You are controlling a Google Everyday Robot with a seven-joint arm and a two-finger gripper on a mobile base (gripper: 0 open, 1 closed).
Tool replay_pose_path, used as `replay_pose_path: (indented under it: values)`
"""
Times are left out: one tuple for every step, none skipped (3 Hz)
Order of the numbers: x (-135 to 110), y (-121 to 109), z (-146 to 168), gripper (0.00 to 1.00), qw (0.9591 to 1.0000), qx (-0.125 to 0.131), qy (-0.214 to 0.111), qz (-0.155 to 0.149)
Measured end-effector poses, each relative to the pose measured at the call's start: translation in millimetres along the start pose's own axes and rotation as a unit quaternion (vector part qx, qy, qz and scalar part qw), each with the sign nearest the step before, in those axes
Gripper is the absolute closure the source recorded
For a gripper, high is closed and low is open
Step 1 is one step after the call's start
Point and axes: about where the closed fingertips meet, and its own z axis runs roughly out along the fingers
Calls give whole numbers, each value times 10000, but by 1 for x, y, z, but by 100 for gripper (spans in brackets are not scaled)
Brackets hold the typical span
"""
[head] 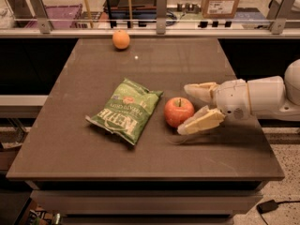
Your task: Move apple near orange
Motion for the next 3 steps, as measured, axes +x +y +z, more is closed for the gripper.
replay_pose_path:
  values:
    - [-12, 0, 2, 42, 9998, -74, -38, -190]
    - [-19, -1, 4, 65, 9995, -129, -41, -292]
    - [-20, -2, 3, 87, 9994, -103, 3, -319]
